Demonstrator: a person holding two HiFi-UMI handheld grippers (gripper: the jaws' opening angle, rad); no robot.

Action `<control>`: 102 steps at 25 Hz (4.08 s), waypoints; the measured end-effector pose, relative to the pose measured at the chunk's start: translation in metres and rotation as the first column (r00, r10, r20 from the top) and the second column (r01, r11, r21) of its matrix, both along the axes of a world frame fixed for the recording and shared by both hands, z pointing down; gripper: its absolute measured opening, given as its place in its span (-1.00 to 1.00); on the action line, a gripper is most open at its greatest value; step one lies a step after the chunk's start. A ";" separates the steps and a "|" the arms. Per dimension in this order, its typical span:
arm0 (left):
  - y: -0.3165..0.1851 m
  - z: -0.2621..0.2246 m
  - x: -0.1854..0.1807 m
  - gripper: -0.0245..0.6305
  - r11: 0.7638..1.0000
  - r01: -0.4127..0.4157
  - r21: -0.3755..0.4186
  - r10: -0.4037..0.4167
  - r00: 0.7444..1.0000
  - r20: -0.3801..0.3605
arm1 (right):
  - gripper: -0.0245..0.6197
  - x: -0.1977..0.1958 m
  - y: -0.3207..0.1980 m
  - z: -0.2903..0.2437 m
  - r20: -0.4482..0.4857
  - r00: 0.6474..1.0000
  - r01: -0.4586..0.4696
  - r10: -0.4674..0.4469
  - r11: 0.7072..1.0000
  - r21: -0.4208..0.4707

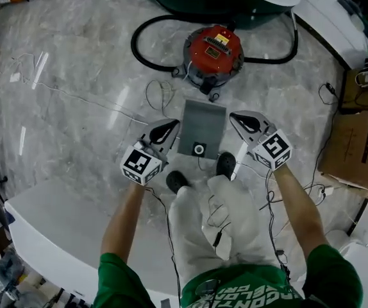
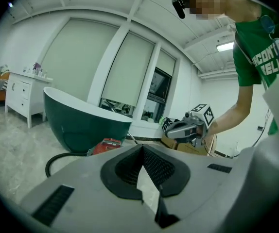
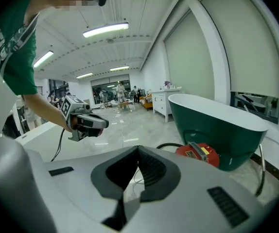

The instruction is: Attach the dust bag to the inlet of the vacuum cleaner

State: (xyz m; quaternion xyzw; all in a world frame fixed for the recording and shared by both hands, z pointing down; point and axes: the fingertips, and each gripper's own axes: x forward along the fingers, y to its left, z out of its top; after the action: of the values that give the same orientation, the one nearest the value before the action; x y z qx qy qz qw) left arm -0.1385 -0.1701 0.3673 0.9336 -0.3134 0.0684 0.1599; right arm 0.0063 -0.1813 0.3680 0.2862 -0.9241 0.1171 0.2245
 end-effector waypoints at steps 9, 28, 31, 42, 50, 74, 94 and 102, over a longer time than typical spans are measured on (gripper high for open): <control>-0.025 0.192 0.007 -0.91 0.999 -0.029 0.018 0.029 0.999 0.045 | -0.90 -0.005 -0.030 0.178 -0.004 0.996 0.087 -0.087 0.994 0.062; -0.012 0.470 0.066 -0.92 0.964 -0.240 0.114 0.230 0.969 0.094 | -0.90 -0.003 -0.022 0.454 0.068 0.988 0.131 -0.142 0.981 0.146; -0.003 0.489 0.062 -0.91 0.963 -0.255 0.090 0.244 0.963 0.118 | -0.90 -0.005 -0.013 0.470 0.077 0.988 0.123 -0.134 0.983 0.134; 0.047 0.527 0.055 -0.91 0.949 -0.315 0.028 0.305 0.936 0.176 | -0.90 -0.009 0.054 0.509 0.024 0.983 0.181 -0.183 0.982 0.058; 0.113 0.561 0.083 -0.91 0.891 -0.448 -0.067 0.452 0.871 0.190 | -0.90 -0.014 0.117 0.544 0.008 0.960 0.279 -0.279 0.960 -0.024; 0.230 0.640 0.094 -0.90 0.683 -0.685 -0.254 0.729 0.615 0.302 | -0.88 -0.030 0.233 0.613 -0.062 0.751 0.637 -0.657 0.747 -0.189; 0.236 0.668 0.094 -0.63 0.627 -0.734 -0.261 0.748 0.474 0.465 | -0.44 -0.024 0.256 0.654 -0.384 0.565 0.709 -0.730 0.668 -0.226; 0.215 0.651 0.098 -0.63 0.672 -0.711 -0.209 0.709 0.536 0.458 | -0.44 -0.017 0.229 0.635 -0.429 0.631 0.665 -0.646 0.736 -0.128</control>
State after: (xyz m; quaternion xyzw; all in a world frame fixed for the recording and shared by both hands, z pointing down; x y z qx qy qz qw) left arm -0.0402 0.0444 1.0181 0.9275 0.0616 0.3675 0.0294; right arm -0.0104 0.0479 1.0027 -0.0455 -0.8893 -0.0609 0.4510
